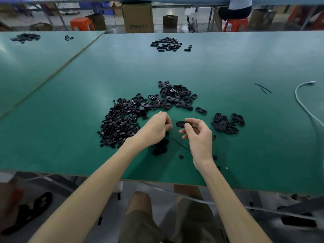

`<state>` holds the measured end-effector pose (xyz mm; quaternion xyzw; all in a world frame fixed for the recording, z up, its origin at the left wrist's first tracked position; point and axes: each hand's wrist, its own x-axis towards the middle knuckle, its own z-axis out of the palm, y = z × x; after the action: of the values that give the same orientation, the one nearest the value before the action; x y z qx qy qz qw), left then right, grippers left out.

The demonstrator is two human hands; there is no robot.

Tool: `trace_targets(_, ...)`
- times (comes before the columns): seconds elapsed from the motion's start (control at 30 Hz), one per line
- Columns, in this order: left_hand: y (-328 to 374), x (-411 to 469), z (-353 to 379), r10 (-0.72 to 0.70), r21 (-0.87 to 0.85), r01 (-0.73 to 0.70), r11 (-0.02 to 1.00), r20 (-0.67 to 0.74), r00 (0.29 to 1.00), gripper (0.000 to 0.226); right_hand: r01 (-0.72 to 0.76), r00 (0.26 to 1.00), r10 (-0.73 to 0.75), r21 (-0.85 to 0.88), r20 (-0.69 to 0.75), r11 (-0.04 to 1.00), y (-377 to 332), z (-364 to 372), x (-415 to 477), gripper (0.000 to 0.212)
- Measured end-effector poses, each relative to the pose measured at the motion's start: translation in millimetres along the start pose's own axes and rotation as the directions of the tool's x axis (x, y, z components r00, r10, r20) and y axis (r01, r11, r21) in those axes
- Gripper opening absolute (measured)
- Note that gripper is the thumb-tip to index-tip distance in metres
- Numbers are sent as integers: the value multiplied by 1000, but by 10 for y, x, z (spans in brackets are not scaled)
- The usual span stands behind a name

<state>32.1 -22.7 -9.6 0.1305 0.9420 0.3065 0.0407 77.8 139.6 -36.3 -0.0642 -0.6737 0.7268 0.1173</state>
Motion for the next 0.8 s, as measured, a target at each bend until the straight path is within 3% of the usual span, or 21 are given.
trace_targets(0.1,-5,-28,62,-92,-231,73,970,-70,993,13,-10,1000,10,30,-14,1000,-16,5,-4,15)
trace_targets(0.23,22,-46,125,-122,-552,14,834,-159,980,13,6,1000,-6,0,-5,1000,-21,3,-11,14)
trace_targets(0.33,25,-77,196,-149,-675,-15,738,-185,971,7,18,1000,-18,-12,3,1000,-12,0,-15,14)
trace_targets(0.53,-18,-146,232,-159,-750,-95,655,-259,953,6,19,1000,-19,27,13,999,2,-1,-3,13)
trace_targets(0.8,27,-153,258,-107,-672,-88,736,-243,964,6,29,999,-31,60,44,998,0,-8,-15,11)
